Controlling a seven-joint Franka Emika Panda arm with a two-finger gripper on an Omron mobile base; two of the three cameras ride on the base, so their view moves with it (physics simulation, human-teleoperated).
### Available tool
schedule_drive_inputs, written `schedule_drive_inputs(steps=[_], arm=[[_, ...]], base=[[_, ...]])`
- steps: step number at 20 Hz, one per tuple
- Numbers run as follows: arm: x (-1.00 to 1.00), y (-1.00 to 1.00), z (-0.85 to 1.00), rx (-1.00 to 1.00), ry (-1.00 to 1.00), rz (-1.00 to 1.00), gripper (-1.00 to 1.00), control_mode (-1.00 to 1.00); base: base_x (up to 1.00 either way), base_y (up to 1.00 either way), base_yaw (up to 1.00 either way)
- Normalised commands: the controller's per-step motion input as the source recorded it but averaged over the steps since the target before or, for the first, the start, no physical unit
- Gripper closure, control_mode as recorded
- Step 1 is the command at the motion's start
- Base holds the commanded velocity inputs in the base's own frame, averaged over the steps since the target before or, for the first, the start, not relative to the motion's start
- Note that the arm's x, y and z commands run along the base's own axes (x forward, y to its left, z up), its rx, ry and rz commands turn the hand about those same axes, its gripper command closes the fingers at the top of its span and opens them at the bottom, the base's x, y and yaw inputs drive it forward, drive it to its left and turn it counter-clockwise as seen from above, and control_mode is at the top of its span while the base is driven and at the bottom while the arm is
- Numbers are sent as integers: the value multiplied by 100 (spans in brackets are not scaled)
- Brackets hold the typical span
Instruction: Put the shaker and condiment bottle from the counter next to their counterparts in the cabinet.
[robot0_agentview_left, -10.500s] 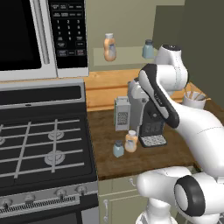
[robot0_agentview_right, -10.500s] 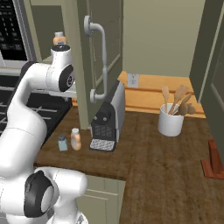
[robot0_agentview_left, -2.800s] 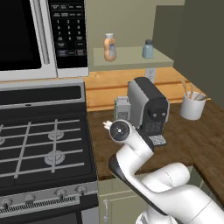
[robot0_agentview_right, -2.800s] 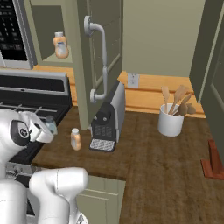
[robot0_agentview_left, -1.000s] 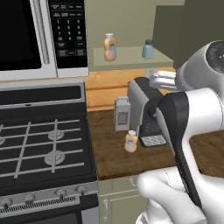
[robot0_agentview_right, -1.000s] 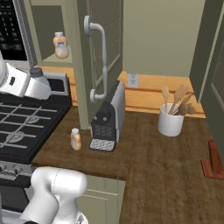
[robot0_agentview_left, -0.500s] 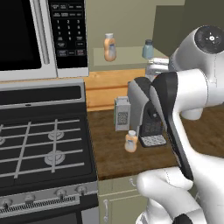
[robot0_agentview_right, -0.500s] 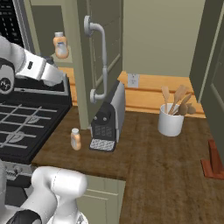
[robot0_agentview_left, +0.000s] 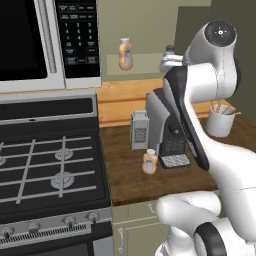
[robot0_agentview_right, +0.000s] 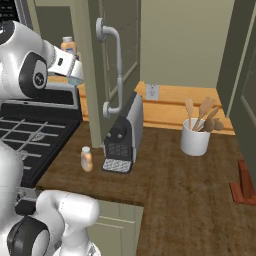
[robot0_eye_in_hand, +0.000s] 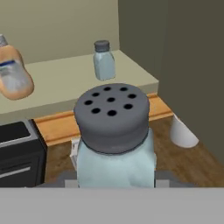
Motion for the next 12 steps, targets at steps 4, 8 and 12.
schedule_drive_inputs(steps=[4, 8, 12], arm=[[95, -1, 0, 0, 0, 3, 100, -100], [92, -12, 1, 0, 0, 3, 100, -100], [88, 0, 0, 0, 0, 0, 100, -100]], base=[[0, 0, 0], [0, 0, 0], [0, 0, 0]])
